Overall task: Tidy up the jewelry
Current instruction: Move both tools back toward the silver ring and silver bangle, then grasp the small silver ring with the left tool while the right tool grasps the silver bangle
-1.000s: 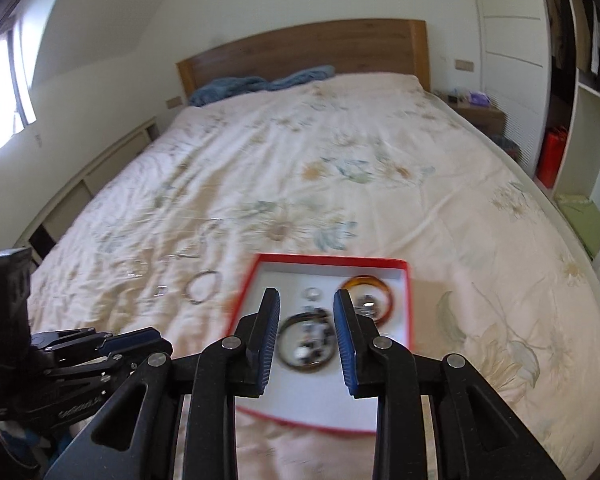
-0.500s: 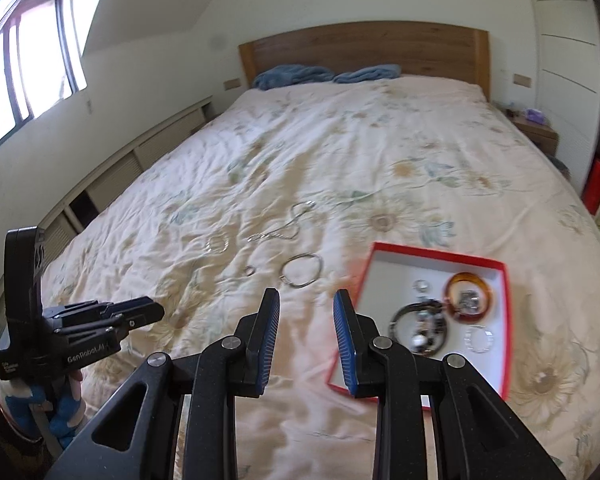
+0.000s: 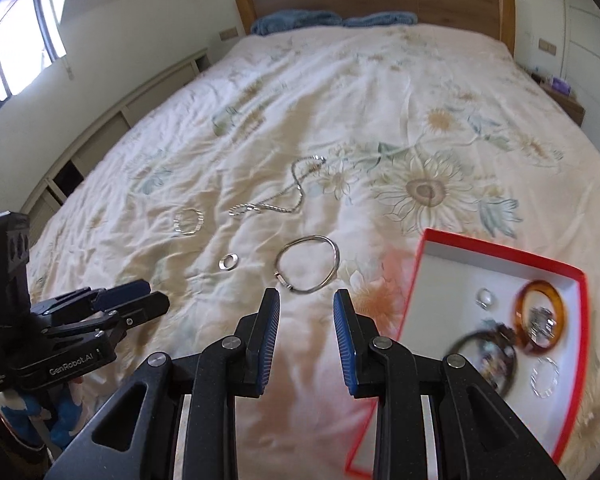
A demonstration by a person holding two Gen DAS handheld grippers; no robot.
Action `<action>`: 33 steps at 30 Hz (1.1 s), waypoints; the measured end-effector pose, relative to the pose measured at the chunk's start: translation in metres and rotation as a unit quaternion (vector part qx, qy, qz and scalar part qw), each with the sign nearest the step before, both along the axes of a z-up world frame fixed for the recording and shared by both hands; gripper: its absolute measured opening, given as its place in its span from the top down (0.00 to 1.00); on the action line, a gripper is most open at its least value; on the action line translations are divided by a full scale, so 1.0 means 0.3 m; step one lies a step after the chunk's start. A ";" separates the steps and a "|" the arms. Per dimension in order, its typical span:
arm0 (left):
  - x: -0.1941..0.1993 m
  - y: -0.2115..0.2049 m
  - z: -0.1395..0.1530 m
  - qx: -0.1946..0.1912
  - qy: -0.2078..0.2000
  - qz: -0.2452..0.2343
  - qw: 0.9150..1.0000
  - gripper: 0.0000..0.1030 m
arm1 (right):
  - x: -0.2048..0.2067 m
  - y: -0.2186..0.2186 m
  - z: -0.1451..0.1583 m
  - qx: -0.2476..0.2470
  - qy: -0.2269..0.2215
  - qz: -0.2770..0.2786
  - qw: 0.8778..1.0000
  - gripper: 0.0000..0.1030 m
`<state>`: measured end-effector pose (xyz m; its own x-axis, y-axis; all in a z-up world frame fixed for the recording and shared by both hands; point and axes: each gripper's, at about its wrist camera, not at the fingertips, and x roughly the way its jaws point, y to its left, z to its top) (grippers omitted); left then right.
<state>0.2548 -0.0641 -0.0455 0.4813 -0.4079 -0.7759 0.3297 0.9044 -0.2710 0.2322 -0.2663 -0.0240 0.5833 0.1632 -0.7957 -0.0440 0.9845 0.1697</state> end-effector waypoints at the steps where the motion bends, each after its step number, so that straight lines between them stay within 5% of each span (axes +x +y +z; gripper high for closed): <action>1: 0.021 -0.008 -0.012 0.001 0.001 -0.002 1.000 0.62 | 0.022 -0.002 -0.016 0.000 0.005 0.000 1.000 0.73; 12: 0.210 -0.070 -0.199 0.019 0.017 -0.005 1.000 0.62 | 0.241 -0.011 -0.160 -0.012 0.057 0.003 0.998 0.73; 21: 0.228 -0.079 -0.237 0.012 0.009 -0.011 1.000 0.63 | 0.320 -0.007 -0.256 -0.017 0.098 0.007 0.995 0.76; 26: 0.229 -0.076 -0.249 0.008 0.004 -0.011 1.000 0.74 | 0.347 0.012 -0.291 -0.030 0.115 0.014 0.993 0.76; 33: 0.220 -0.071 -0.247 0.012 -0.001 -0.006 1.000 0.86 | 0.353 0.012 -0.293 -0.037 0.111 0.020 0.993 0.95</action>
<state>0.3208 -0.0854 -0.1196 0.4774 -0.3951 -0.7848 0.3408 0.9065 -0.2492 0.3382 -0.2626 -0.1120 0.3861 0.1193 -0.9147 -0.0520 0.9928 0.1075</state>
